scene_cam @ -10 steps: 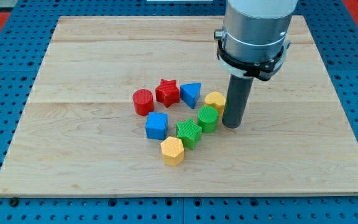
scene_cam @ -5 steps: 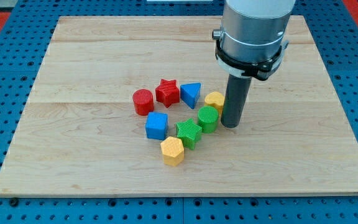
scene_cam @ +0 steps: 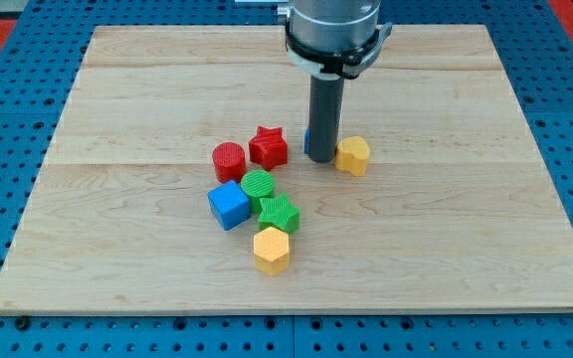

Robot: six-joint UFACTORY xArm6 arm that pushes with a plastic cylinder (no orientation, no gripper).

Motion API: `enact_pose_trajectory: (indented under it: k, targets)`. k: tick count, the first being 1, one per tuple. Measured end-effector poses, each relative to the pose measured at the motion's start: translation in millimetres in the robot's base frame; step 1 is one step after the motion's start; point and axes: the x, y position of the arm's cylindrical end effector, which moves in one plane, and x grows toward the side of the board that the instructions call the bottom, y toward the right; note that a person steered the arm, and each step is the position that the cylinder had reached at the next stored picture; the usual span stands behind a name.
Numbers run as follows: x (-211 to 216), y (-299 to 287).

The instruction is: Push the blue triangle to the top left to the board

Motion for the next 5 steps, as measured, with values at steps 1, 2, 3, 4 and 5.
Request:
enact_pose_trajectory:
  k: [1,2,3,4,5]
  targets:
    - [-19,2]
    - [-51,-17]
    - [-78,-37]
    - [-79,-37]
    - [-79,-37]
